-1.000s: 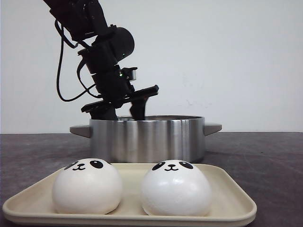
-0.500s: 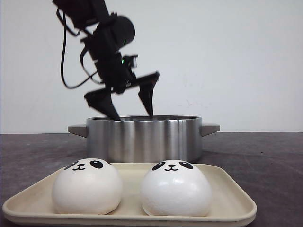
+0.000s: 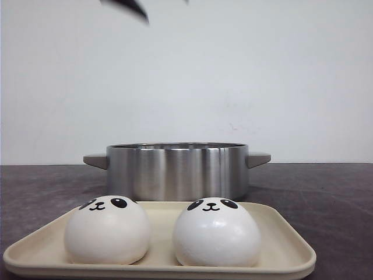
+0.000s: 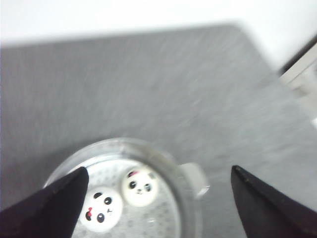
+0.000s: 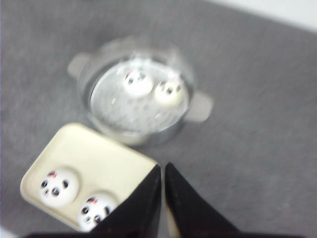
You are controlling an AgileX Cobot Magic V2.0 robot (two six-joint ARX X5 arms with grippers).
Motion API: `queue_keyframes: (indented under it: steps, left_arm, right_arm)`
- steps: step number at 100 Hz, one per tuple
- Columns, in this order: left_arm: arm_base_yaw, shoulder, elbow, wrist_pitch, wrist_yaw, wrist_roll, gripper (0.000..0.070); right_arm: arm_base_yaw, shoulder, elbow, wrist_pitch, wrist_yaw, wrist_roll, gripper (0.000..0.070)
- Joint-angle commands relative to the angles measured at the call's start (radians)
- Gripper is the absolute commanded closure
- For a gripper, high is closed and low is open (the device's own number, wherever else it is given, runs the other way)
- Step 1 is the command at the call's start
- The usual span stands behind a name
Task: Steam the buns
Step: 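Move the right gripper down onto a panda bun on the tray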
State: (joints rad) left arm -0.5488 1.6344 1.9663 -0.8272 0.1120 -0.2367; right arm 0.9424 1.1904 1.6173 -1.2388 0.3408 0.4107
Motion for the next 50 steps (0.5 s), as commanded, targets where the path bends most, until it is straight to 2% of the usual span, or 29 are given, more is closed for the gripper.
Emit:
queue_keyframes:
  steps: [1, 8, 22, 32, 36, 41, 50]
  left_arm:
    - [-0.024, -0.043, 0.024, -0.021, 0.019, 0.023, 0.0144]
    - [-0.051, -0.121, 0.024, -0.043, 0.035, 0.027, 0.0144]
    - [-0.090, -0.261, 0.024, -0.081, 0.013, 0.039, 0.0144]
    - [-0.116, -0.344, 0.024, -0.111, 0.012, 0.024, 0.0144]
    - [-0.123, -0.376, 0.024, -0.126, 0.012, 0.022, 0.0144]
    - [-0.129, -0.412, 0.024, -0.151, 0.012, 0.022, 0.0144]
    - [-0.133, -0.470, 0.024, -0.214, 0.012, 0.024, 0.0144]
  right_arm:
    - [0.011, 0.017, -0.046, 0.054, -0.035, 0.029, 0.0697]
    - [0.011, 0.023, -0.138, 0.145, -0.085, 0.036, 0.0697]
    - [0.011, 0.026, -0.327, 0.311, -0.190, 0.104, 0.0697]
    - [0.011, 0.035, -0.426, 0.352, -0.214, 0.163, 0.0696]
    - [0.011, 0.046, -0.452, 0.354, -0.227, 0.185, 0.0675]
    - [0.011, 0.063, -0.473, 0.356, -0.246, 0.195, 0.0574]
    - [0.011, 0.103, -0.482, 0.352, -0.263, 0.199, 0.0291]
